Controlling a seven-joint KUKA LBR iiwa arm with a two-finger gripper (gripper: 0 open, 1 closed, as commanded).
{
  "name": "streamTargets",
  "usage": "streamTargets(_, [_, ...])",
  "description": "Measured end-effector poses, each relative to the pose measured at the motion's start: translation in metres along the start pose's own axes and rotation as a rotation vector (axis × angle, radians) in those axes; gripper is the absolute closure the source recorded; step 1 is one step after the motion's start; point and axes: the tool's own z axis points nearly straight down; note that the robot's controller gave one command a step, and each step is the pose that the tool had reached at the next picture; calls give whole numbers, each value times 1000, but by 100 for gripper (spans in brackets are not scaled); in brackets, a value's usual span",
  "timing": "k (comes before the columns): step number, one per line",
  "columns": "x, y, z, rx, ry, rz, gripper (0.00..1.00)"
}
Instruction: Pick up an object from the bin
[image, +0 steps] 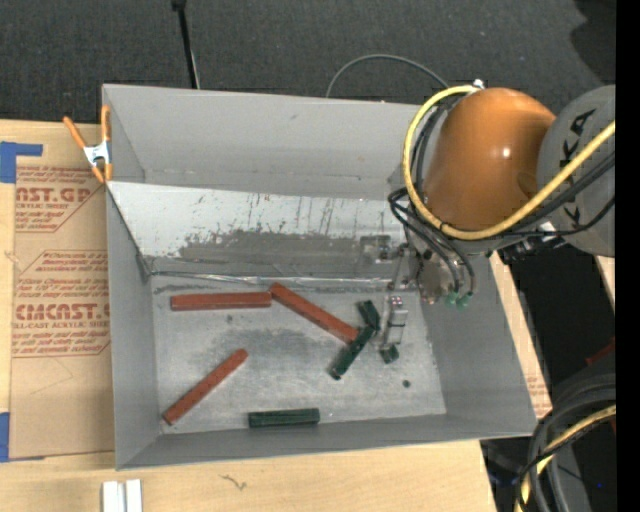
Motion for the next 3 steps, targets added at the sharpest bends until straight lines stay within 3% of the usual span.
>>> streamTargets(1, [-37, -3, 159, -1, 4, -277, 0])
streamTargets(2, [-38, -3, 157, -1, 0, -277, 100])
streamTargets(3, [-38, -3, 157, -1, 1, -277, 0])
